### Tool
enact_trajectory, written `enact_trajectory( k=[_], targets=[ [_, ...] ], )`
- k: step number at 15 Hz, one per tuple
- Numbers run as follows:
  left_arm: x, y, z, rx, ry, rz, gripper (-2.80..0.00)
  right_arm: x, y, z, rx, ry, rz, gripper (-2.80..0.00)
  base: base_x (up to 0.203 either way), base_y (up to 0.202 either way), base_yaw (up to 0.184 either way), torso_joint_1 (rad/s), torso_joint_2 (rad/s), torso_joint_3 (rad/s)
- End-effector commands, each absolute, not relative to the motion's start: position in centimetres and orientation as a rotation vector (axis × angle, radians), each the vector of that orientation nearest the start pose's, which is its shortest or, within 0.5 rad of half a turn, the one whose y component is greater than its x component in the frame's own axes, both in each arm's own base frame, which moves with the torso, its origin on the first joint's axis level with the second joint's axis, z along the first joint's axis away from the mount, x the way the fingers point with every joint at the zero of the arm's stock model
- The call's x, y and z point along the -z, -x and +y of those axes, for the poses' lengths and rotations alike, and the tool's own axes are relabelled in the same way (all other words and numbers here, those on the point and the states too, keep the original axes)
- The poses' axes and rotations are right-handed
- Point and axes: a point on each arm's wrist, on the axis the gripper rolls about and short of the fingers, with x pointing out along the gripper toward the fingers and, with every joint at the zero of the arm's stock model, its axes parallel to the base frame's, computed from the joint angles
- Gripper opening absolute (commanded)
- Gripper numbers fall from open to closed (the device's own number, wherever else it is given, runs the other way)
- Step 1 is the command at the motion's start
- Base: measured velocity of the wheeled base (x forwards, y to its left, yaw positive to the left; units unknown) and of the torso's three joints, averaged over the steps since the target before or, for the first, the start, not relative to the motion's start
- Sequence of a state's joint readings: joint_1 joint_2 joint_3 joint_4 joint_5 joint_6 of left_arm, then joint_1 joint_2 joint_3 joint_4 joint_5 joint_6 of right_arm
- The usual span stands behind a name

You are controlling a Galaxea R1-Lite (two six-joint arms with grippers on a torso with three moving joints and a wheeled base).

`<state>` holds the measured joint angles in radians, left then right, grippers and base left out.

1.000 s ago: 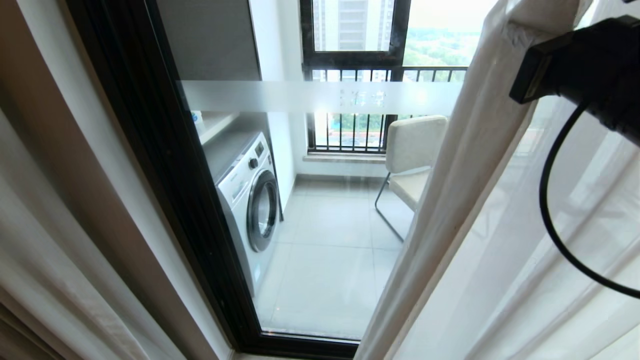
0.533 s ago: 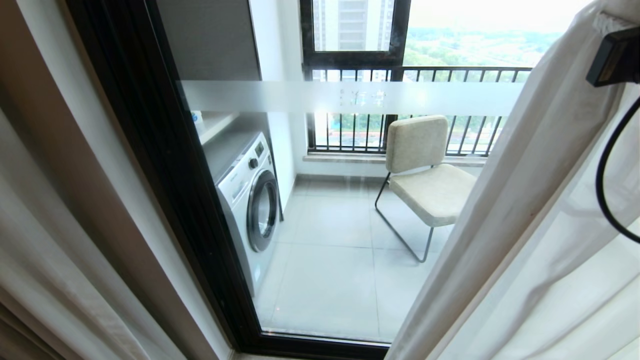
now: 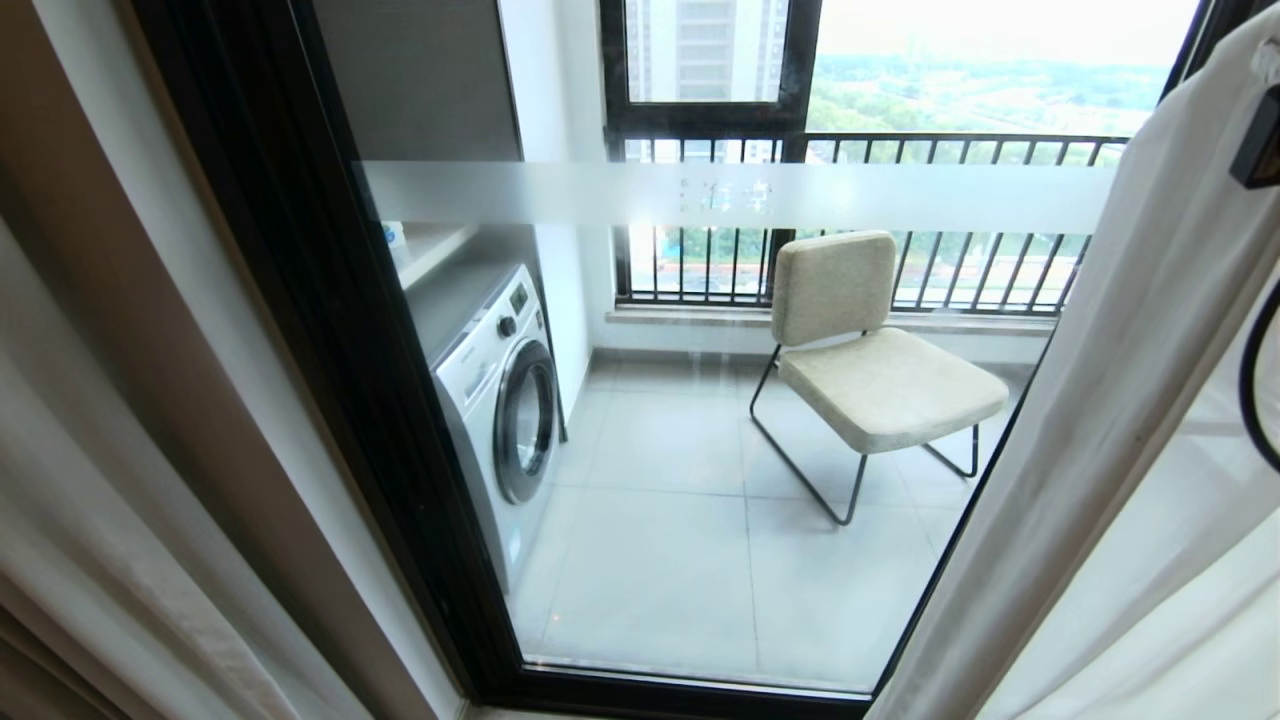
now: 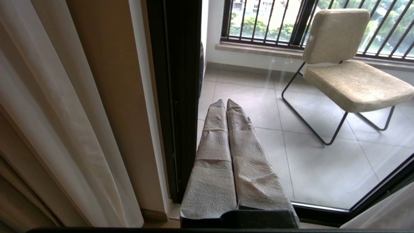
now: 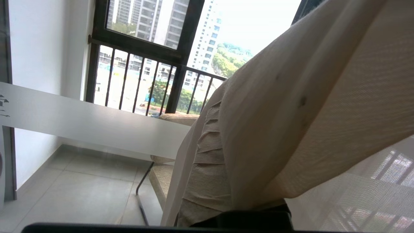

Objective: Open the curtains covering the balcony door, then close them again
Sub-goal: Close the inner curtains on both sides

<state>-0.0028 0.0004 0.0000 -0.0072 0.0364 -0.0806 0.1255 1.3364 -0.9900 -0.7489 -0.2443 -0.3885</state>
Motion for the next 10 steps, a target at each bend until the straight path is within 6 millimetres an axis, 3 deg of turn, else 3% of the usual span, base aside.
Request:
enact_trajectory(
  k=[1,3,4,10],
  targets=[
    [-7.6,2.3,0.1,-0.033,0.081,-0.009,-2.8,-34.5,-20.9,2.0,0.2,0.311,-0.376,-2.8,0.0,0.0,0.0,0.0,0.0,0.0],
    [-7.6,2.3,0.1,-0.033,0.081,-0.009,-2.8,-34.5,-20.7,1.9,0.2,0.31,-0.378,-2.8,0.0,0.0,0.0,0.0,0.0,0.0],
    [-7.6,2.3,0.1,-0.033,0.081,-0.009,-2.8,-34.5,-20.7,1.9,0.199,0.311,-0.378,0.0,0.0,0.0,0.0,0.0,0.0,0.0],
    [-7.6,2.3,0.1,-0.033,0.081,-0.009,-2.8,-34.8,-19.6,1.8,0.203,0.304,-0.398,0.0,0.0,0.0,0.0,0.0,0.0,0.0]
  ],
)
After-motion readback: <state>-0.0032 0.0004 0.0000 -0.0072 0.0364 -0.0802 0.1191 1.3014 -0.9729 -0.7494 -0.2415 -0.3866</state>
